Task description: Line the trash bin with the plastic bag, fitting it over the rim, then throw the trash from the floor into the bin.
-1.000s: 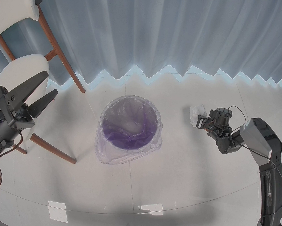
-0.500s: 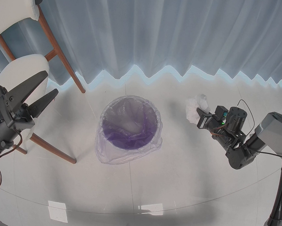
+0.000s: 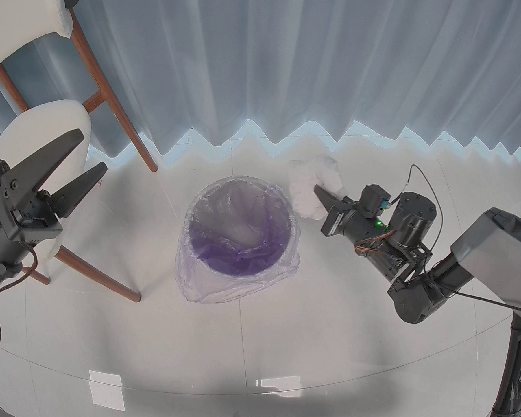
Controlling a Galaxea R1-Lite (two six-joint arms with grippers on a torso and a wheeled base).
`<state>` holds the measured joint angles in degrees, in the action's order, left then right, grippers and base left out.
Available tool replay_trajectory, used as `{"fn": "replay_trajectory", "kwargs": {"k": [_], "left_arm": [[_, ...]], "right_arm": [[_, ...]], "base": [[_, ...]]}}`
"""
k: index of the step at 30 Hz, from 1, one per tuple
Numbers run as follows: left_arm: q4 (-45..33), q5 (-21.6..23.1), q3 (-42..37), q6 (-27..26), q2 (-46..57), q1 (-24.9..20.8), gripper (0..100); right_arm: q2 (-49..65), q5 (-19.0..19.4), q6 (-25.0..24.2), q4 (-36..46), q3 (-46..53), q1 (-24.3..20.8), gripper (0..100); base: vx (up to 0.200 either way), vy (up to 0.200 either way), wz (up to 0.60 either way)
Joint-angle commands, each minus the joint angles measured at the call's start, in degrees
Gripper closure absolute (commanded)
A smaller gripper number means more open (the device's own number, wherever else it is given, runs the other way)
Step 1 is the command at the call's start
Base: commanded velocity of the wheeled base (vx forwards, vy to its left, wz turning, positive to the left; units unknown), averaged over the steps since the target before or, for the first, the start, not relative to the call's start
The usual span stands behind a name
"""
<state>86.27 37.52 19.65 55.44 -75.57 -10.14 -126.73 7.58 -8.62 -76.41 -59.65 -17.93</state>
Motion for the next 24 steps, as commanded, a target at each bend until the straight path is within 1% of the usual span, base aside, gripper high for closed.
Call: {"fn": "replay_trajectory", "kwargs": {"k": [1,5,13,24], "left_arm": [[0.04,0.01,-0.14,0.02,0.42,-0.23,0],[0.04,0.01,-0.40,0.02,0.42,-0.67,0],[0.04,0.01,-0.49,0.02,0.42,-0.67,0],[0.04,0.01,-0.49,0.02,0.34,-0.76,0]], "right_arm": [[-6.51,1.47,0.09,-0.85,-4.78,-2.55,100],[-11.17,1.65,0.18,-2.95,-9.43,-4.30,100],[-17.93,1.56,0.18,-3.13,-17.26,-7.64,100],[-23.47,1.47,0.18,-4.27,-20.86,-8.26,100]], "base": [[0.000,0.000,0.00],[0.000,0.000,0.00],[0.000,0.000,0.00],[0.000,0.000,0.00]]}}
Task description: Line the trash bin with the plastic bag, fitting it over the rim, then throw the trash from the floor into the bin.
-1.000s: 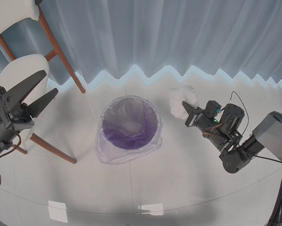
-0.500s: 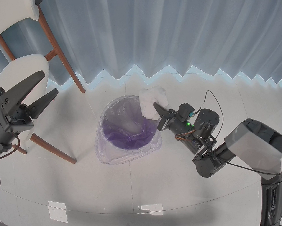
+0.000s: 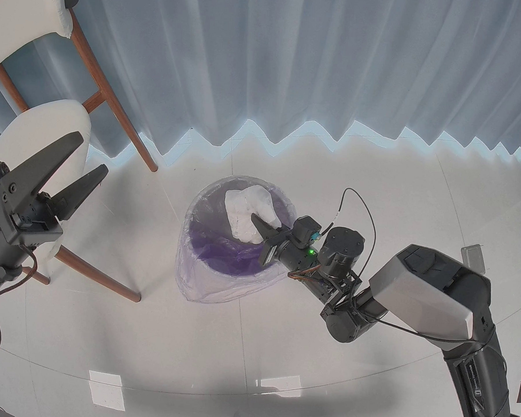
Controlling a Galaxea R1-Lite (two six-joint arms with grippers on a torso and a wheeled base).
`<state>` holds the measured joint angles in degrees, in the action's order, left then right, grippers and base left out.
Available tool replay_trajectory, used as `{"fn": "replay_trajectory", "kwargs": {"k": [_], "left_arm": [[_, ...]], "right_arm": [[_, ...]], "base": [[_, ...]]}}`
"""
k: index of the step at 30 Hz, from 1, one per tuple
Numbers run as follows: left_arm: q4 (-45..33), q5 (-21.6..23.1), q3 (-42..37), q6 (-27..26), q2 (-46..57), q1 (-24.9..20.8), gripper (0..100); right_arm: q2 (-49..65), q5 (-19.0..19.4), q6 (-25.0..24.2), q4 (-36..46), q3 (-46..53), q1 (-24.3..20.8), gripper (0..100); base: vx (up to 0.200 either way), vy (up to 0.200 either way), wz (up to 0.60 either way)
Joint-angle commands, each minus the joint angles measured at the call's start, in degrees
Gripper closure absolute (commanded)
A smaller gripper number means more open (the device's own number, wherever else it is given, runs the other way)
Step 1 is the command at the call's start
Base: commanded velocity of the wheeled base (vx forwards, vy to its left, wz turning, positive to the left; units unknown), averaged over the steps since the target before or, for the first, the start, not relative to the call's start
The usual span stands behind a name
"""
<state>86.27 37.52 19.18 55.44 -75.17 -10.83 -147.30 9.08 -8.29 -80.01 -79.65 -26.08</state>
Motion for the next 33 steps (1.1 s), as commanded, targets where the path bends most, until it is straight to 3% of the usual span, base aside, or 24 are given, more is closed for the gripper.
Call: {"fn": "replay_trajectory", "kwargs": {"k": [1,16,17,33], "left_arm": [[0.04,0.01,-0.02,0.02,0.02,-0.07,0],[0.04,0.01,-0.02,0.02,0.02,-0.42,0],[0.04,0.01,-0.02,0.02,0.02,-0.42,0],[0.04,0.09,-0.02,0.02,0.64,-0.42,0]], "right_arm": [[-3.35,-0.03,-0.15,-1.12,-1.21,-0.12,100],[-4.75,-0.12,-0.32,-1.38,-2.79,-0.12,100],[-4.75,-0.12,-0.41,-1.38,-2.79,-0.03,0],[-5.10,-0.47,-1.55,-4.98,-3.40,-0.03,0]], "base": [[0.000,0.000,0.00],[0.000,0.000,0.00],[0.000,0.000,0.00],[0.000,0.000,0.00]]}}
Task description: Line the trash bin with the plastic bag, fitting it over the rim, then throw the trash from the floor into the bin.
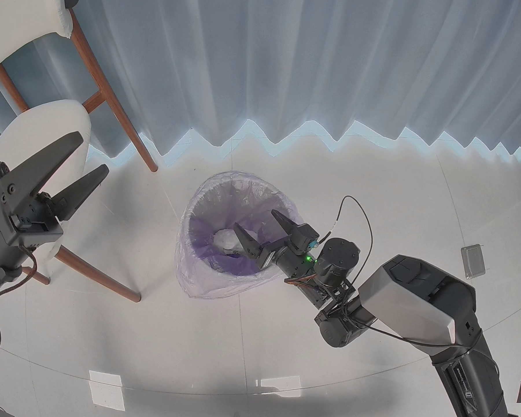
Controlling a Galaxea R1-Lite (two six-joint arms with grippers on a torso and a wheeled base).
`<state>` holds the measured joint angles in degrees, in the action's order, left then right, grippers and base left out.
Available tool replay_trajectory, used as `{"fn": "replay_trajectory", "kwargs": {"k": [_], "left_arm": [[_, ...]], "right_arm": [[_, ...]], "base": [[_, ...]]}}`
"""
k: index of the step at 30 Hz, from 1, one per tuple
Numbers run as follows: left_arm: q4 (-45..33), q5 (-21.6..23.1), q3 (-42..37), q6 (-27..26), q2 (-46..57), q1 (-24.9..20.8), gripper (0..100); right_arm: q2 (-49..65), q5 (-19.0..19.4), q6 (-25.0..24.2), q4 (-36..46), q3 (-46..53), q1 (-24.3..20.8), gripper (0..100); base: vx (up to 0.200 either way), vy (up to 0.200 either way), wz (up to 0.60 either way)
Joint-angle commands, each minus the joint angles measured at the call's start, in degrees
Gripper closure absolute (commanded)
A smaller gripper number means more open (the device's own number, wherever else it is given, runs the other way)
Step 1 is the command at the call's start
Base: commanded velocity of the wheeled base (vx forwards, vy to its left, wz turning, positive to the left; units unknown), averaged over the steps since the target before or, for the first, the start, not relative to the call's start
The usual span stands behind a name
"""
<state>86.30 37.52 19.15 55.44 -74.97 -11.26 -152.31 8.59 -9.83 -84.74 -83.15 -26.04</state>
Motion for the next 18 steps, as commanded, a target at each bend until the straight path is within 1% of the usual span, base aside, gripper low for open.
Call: {"fn": "replay_trajectory", "kwargs": {"k": [1,5,8,10,12,15,18], "left_arm": [[0.01,0.01,0.01,0.02,0.44,0.01,0],[0.01,0.01,0.01,0.02,0.44,0.01,0],[0.01,0.01,0.01,0.02,0.53,0.01,0],[0.01,0.01,0.01,0.02,0.53,0.01,0],[0.01,0.09,0.01,0.02,0.62,-0.07,0],[0.01,0.01,0.01,-0.16,0.79,-0.07,0],[0.01,0.01,-0.25,-2.62,0.79,-0.07,0]], "right_arm": [[-0.09,0.02,-0.02,-0.34,0.10,-0.06,0],[0.26,-0.07,-0.02,-0.34,0.18,-0.06,0],[2.37,-1.30,-0.02,-0.34,0.53,0.11,0],[5.36,-1.74,-0.02,-0.52,2.82,0.46,0],[8.34,-1.74,-0.02,-1.22,6.51,0.73,0],[13.88,-1.74,-0.02,-3.15,14.86,0.99,0],[18.89,-2.00,-0.02,-5.00,22.51,0.99,0]], "base": [[0.000,0.000,0.00],[0.000,0.000,0.00],[0.000,0.000,0.00],[0.000,0.000,0.00],[0.000,0.000,0.00],[0.000,0.000,0.00],[0.000,0.000,0.00]]}}
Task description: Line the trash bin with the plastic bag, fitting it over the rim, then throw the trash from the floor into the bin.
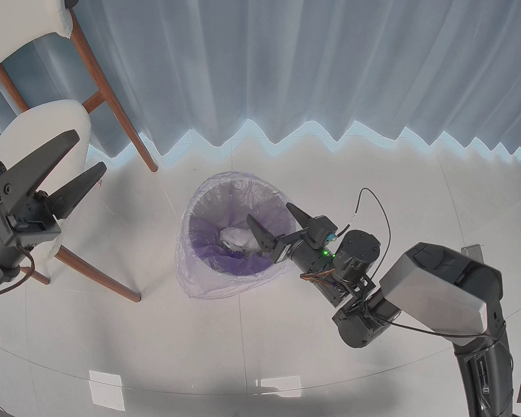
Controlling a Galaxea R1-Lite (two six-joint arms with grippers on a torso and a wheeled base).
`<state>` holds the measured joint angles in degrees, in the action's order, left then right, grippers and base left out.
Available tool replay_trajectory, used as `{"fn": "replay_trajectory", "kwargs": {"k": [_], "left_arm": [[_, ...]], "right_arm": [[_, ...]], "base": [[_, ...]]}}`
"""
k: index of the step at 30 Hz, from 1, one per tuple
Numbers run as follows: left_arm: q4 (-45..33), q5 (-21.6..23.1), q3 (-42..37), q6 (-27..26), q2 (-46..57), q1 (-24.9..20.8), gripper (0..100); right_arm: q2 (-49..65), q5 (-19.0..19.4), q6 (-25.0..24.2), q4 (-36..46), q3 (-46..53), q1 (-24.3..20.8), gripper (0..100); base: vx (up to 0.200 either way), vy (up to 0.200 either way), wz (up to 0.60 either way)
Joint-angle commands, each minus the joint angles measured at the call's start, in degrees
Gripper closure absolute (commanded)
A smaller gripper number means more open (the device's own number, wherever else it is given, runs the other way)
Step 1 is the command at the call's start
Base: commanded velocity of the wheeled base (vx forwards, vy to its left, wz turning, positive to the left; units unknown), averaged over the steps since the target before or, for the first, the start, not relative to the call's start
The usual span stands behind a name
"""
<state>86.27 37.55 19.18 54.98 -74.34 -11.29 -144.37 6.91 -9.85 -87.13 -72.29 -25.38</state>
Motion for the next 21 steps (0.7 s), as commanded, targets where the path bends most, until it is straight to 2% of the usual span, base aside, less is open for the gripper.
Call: {"fn": "replay_trajectory", "kwargs": {"k": [1,3,6,7,10,12,15,21], "left_arm": [[0.04,-0.02,-0.28,-2.16,0.16,-0.05,0],[-0.05,-0.02,-0.81,-5.67,-0.11,-0.14,0],[-0.05,-0.02,-0.89,-6.55,-0.02,-0.40,0],[-0.05,0.07,-0.89,-6.55,0.25,-0.49,0],[0.04,0.07,-0.72,-7.08,0.69,-0.49,0],[-0.05,0.07,-0.54,-8.13,0.95,-0.49,0],[-0.05,0.07,-0.54,-12.88,0.95,-0.40,0],[-0.40,-0.02,-4.32,-23.16,4.90,-2.25,0]], "right_arm": [[10.96,-0.32,0.01,-2.61,11.65,0.33,0],[17.28,-2.52,0.01,-2.79,19.73,0.60,0],[21.41,-4.80,0.01,-2.79,25.09,0.77,0],[24.58,-6.56,0.09,-2.79,29.31,0.77,0],[30.99,-8.76,-0.08,-2.79,37.40,0.77,0],[33.63,-8.93,0.01,-2.70,40.83,1.04,0],[40.57,-9.02,0.09,-2.61,47.68,1.74,0],[49.54,-8.76,0.45,-2.35,55.77,8.07,0]], "base": [[0.000,0.000,0.00],[0.000,0.000,0.00],[0.000,0.000,0.00],[0.000,0.000,0.00],[0.000,0.000,0.00],[0.000,0.000,0.00],[0.000,0.000,0.00],[0.000,0.000,0.00]]}}
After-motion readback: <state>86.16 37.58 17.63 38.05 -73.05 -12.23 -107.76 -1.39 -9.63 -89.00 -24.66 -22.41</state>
